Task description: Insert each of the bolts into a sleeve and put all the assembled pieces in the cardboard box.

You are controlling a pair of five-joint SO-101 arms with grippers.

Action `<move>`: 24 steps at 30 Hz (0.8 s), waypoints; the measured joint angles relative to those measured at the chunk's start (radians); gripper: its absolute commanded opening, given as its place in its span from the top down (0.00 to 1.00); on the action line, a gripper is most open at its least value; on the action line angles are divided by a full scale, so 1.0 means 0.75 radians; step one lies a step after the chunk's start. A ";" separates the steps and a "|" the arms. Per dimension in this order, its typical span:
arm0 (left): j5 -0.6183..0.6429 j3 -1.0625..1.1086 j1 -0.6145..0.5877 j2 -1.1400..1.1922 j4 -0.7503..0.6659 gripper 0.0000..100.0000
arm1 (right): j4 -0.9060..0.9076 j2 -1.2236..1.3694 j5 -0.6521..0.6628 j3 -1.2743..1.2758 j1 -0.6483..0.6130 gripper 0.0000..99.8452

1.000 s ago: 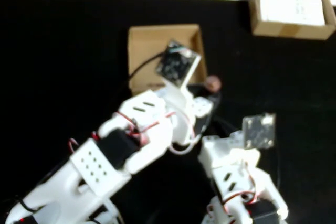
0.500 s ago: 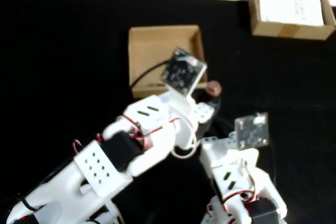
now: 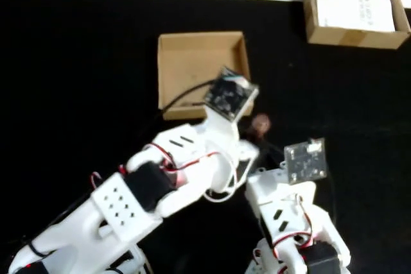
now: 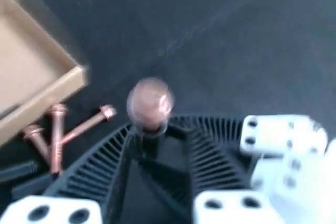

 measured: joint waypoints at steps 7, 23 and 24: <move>0.002 -0.002 -0.002 -0.047 0.100 0.82 | 0.000 0.000 0.002 0.000 0.041 0.99; -0.333 0.198 -0.125 -0.904 0.309 0.99 | 0.000 0.239 -0.342 -0.399 0.270 0.99; -0.352 0.243 -0.178 -0.970 0.309 0.99 | 0.000 0.315 -0.374 -0.473 0.270 0.99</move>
